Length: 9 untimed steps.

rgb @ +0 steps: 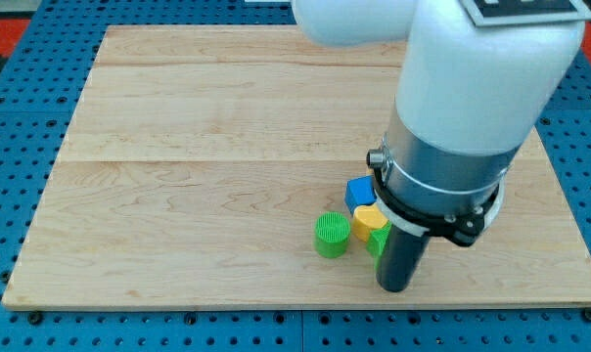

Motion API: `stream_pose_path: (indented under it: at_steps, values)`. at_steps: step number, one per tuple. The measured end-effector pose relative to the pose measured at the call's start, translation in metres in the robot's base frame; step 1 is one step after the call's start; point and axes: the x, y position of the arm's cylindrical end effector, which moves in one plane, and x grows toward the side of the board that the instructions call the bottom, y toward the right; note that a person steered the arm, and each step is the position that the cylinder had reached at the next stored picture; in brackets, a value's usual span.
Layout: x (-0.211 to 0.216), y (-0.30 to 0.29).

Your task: Move the green blocks into the group of blocks

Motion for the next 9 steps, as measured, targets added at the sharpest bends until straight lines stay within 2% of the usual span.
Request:
stream_pose_path:
  at_steps: [2,4,6,7,8,9]
  values:
    - [-0.024,0.000]
    - [-0.010,0.012]
    - [-0.002,-0.020]
    - [-0.001,-0.062]
    - [-0.012,-0.077]
    - [-0.031,-0.064]
